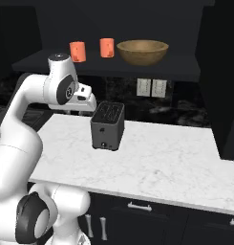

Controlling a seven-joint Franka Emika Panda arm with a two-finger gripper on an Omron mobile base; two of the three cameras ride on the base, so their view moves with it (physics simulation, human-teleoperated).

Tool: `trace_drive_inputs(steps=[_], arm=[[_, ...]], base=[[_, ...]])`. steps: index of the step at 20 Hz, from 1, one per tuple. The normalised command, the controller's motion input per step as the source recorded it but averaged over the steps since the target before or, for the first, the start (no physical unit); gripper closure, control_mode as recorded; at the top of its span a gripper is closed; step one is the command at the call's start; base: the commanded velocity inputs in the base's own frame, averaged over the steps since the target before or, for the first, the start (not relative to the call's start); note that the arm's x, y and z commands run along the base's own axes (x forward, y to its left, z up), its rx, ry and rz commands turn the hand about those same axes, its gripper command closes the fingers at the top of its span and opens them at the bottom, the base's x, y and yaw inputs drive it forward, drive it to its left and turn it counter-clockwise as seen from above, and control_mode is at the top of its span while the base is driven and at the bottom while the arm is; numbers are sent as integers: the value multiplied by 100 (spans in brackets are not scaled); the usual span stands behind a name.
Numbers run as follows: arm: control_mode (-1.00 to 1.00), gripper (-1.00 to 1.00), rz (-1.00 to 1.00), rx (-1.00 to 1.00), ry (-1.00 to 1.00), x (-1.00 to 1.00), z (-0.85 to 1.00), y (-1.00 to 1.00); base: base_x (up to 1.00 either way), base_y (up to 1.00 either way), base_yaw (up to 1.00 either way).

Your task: Gather all objects into one cabinet and sort the glasses and bowls to opposite sides.

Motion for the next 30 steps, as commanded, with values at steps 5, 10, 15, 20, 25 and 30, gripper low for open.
trace_drive_inputs(steps=[5,10,15,20,25,30], arm=[[100,-100,0,0,0,0,0,0],[100,-100,0,0,0,0,0,0],[100,-100,0,0,0,0,0,0],[100,-100,0,0,0,0,0,0],[100,-100,0,0,0,0,0,0],[100,-100,0,0,0,0,0,0]], base=[[-17,0,0],[-61,-13,-1],[-72,-27,-6],[-33,-41,-29],[-4,-39,-47],[0,-34,-47]])
